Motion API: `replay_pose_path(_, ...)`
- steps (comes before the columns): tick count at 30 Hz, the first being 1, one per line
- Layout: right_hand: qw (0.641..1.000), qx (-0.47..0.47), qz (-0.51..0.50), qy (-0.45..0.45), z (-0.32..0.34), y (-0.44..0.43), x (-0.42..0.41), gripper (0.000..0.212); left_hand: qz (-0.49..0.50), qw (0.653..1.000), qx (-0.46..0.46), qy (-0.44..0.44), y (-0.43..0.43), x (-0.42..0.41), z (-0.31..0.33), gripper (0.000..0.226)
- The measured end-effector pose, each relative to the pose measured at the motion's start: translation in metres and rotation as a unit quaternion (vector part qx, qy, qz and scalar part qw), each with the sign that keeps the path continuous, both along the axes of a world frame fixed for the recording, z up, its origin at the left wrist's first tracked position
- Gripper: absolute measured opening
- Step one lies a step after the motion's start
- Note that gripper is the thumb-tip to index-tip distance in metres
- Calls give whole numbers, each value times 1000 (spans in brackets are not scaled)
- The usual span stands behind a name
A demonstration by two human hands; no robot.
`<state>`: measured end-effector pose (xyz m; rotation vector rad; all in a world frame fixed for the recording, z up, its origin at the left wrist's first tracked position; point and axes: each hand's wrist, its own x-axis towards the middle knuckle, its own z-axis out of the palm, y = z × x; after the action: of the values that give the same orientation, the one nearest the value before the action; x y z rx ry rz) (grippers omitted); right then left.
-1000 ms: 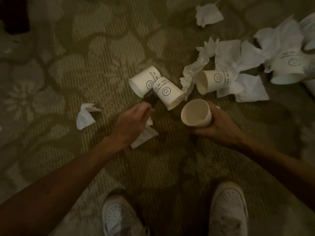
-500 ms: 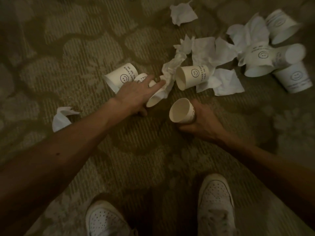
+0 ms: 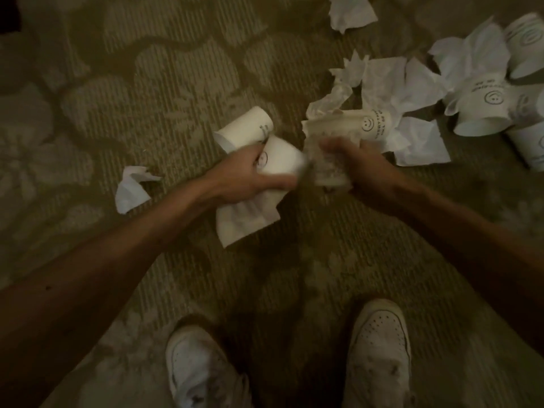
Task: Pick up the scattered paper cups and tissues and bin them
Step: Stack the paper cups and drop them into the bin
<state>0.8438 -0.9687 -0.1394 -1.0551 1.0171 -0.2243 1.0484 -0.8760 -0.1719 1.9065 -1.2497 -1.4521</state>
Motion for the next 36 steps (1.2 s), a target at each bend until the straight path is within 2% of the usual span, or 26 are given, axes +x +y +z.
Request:
replay_pose_path(1, 1000, 6, 0, -14, 19, -3, 6, 22, 28, 999, 9, 20, 2, 2, 15, 68)
replay_pose_path(4, 999, 7, 13, -36, 98, -5, 25, 31, 77, 995, -7, 58, 10, 10, 90, 45)
replay_pose_path(7, 998, -1, 50, -36, 196, -6, 47, 33, 139, 987, -27, 71, 25, 26, 196, 54)
replay_pose_path(10, 996, -27, 74, -35, 320, -1, 72, 39, 198, 976, -41, 78, 42, 41, 323, 63)
replay_pose_path(17, 986, -68, 117, -98, 641, 42, 126, 42, 330, 938, -93, 62, 104, 61, 651, 20)
replay_pose_path(21, 965, -100, 176, -167, 792, 69, 147, 24, 393, 911, -126, 26, 146, 55, 817, 48)
replay_pose_path(22, 956, -108, 200, -186, 822, 76, 150, 28, 408, 902, -142, 17, 159, 51, 851, 49)
replay_pose_path(25, 926, -126, 266, -237, 898, 106, 153, 56, 467, 865, -181, -11, 203, 25, 932, 60)
replay_pose_path(28, 891, -137, 326, -286, 948, 144, 149, 66, 524, 818, -236, -32, 253, -13, 987, 55)
replay_pose_path(32, 834, -114, 433, -323, 986, 217, 131, 57, 613, 730, -295, -58, 329, -88, 1028, 55)
replay_pose_path(36, 780, -90, 517, -340, 999, 309, 97, 39, 696, 635, -328, -70, 403, -163, 1033, 62)
